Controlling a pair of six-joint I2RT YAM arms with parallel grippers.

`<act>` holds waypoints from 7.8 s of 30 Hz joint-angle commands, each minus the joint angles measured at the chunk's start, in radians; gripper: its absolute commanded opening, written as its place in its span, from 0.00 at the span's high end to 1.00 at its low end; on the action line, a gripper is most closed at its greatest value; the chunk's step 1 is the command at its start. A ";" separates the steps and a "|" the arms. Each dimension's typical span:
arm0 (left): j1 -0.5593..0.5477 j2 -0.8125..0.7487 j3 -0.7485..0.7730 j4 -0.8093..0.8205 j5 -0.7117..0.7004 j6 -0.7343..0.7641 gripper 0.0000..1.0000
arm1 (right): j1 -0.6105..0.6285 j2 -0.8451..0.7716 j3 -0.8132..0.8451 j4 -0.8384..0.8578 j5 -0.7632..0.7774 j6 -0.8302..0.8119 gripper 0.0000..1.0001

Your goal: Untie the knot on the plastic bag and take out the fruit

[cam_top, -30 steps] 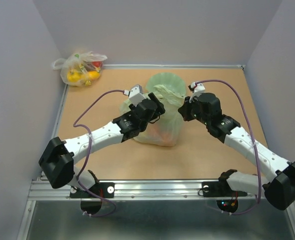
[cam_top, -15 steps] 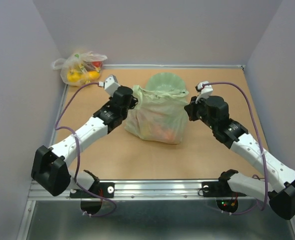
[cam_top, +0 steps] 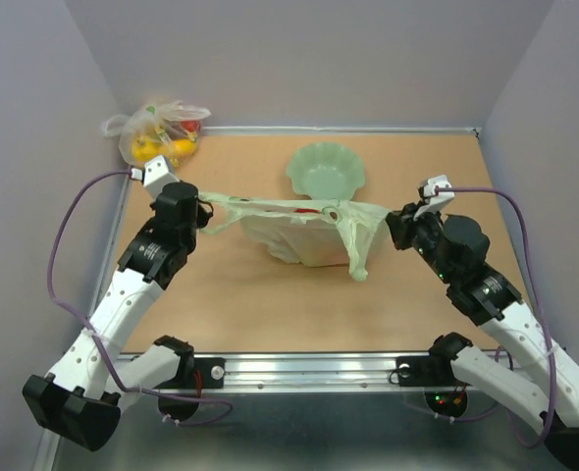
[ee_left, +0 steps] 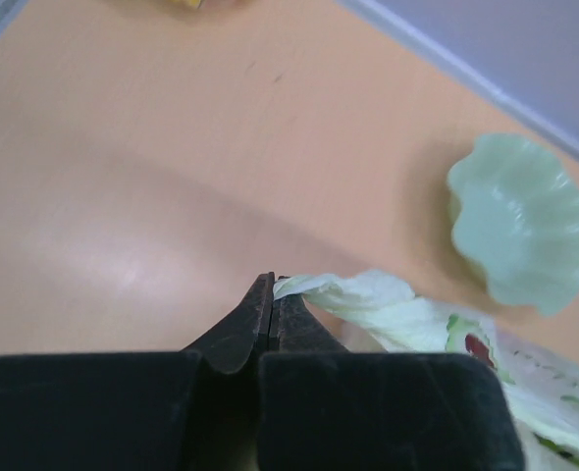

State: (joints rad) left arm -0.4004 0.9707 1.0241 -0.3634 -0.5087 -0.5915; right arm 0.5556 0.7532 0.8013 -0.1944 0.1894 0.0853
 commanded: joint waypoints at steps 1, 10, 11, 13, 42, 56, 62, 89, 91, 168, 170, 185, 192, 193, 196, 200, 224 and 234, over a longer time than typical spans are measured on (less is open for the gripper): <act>0.014 -0.059 -0.094 -0.109 0.048 0.051 1.00 | -0.006 -0.094 -0.040 -0.068 -0.050 0.088 0.76; 0.011 -0.030 0.013 -0.034 0.337 0.223 1.00 | -0.006 0.130 0.372 -0.272 -0.335 -0.116 0.08; 0.012 -0.029 0.028 -0.034 0.352 0.232 1.00 | -0.006 0.161 0.416 -0.290 -0.349 -0.122 0.08; 0.012 -0.024 0.065 -0.040 0.375 0.246 1.00 | -0.006 0.207 0.484 -0.321 -0.382 -0.131 0.08; 0.012 -0.067 0.097 -0.131 0.386 0.349 1.00 | -0.005 0.557 0.536 -0.419 -0.611 -0.254 0.14; 0.012 -0.084 0.065 -0.120 0.348 0.364 1.00 | -0.006 0.555 0.507 -0.425 -0.623 -0.234 0.82; 0.012 -0.101 0.031 -0.086 0.322 0.384 1.00 | -0.006 0.545 0.561 -0.422 -0.674 -0.194 0.93; -0.466 0.108 0.186 0.063 0.613 1.001 0.22 | -0.005 0.528 0.512 -0.376 -0.671 -0.029 1.00; -0.472 0.129 0.169 0.067 0.608 1.062 0.22 | -0.005 0.529 0.515 -0.375 -0.677 -0.021 1.00; -0.561 0.180 -0.412 0.389 1.011 0.417 0.93 | -0.165 0.715 0.386 0.033 -0.234 0.205 0.55; -0.561 0.165 -0.372 0.389 0.968 0.403 0.55 | -0.140 0.646 0.401 0.007 -0.255 0.185 0.40; -0.561 0.023 -0.213 0.408 0.572 0.270 0.20 | 0.064 0.477 0.317 -0.135 -0.260 0.198 0.32; -0.552 0.124 -0.245 0.368 0.206 0.102 0.21 | 0.083 0.448 0.121 -0.138 -0.159 0.358 0.35; -0.551 0.135 -0.249 0.339 0.159 0.060 0.21 | 0.083 0.431 0.093 -0.139 -0.134 0.378 0.37; -0.535 0.149 -0.289 0.276 0.039 -0.077 0.20 | 0.083 0.348 -0.026 -0.160 -0.015 0.453 0.42; -0.502 0.155 -0.343 0.262 0.039 -0.149 0.21 | 0.076 0.316 -0.120 -0.220 0.099 0.539 0.48; -0.247 0.349 -0.420 0.486 0.380 0.010 0.26 | -0.045 0.542 -0.185 0.084 -0.350 0.415 0.49; -0.199 0.263 -0.286 0.405 0.486 0.139 0.10 | -0.048 0.382 0.074 -0.252 -0.306 0.231 0.19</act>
State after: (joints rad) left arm -0.5987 1.3178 0.6792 0.0769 -0.0757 -0.5224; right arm 0.5110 1.1931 0.7425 -0.3130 -0.1238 0.4210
